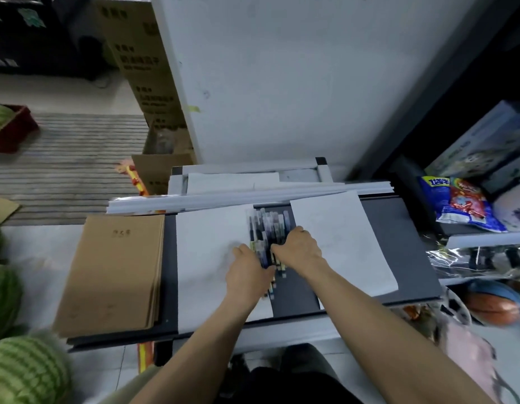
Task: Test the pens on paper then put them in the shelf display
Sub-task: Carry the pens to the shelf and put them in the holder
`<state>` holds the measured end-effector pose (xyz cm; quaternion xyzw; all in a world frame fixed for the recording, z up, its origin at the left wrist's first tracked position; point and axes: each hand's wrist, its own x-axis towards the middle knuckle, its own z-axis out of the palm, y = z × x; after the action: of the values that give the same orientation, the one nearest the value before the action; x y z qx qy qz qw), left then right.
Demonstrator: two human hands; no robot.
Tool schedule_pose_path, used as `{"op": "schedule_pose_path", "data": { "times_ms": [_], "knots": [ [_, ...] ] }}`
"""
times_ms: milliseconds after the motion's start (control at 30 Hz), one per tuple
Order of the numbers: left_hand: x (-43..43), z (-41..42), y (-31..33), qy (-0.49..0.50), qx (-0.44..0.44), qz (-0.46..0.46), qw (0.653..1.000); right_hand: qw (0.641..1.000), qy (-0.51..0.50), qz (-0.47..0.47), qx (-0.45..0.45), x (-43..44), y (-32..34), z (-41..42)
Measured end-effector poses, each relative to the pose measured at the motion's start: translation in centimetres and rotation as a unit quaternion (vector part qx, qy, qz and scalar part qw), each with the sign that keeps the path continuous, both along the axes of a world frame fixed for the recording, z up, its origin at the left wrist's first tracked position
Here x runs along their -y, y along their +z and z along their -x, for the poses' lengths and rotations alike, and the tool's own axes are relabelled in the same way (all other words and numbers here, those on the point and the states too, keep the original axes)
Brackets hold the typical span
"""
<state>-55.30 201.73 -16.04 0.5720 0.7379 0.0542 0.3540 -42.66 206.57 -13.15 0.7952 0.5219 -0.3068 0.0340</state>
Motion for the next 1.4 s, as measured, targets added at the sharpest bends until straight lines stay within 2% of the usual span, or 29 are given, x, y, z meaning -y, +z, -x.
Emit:
{"op": "schedule_pose_path", "data": {
  "times_ms": [200, 500, 933, 1167, 1267, 1400],
  "knots": [
    [-1.2, -0.2, -0.2, 0.013, 0.018, 0.010, 1.000, 1.000, 0.014, 0.005, 0.022, -1.2, -1.7, 0.3],
    [-2.6, -1.3, -0.5, 0.044, -0.040, 0.009, 0.998, 0.996, 0.065, -0.041, 0.054, -1.9, -3.7, -0.5],
    [-2.6, -2.5, -1.3, 0.116, 0.007, -0.034, 0.993, 0.986, 0.095, -0.122, 0.058, -1.2, -6.2, -1.7],
    [-2.2, -2.5, -2.6, 0.126, -0.003, -0.046, 0.991, 0.974, 0.119, -0.170, 0.097, -0.8, -6.6, -2.1],
    [-2.1, -2.5, -2.4, 0.129, -0.007, -0.042, 0.991, 0.975, 0.123, -0.160, 0.098, -0.9, -6.6, -2.1],
    [-2.0, -2.4, -2.1, 0.090, -0.063, -0.033, 0.993, 0.980, 0.134, -0.115, 0.090, -1.8, -6.4, -2.0]
  ]
}}
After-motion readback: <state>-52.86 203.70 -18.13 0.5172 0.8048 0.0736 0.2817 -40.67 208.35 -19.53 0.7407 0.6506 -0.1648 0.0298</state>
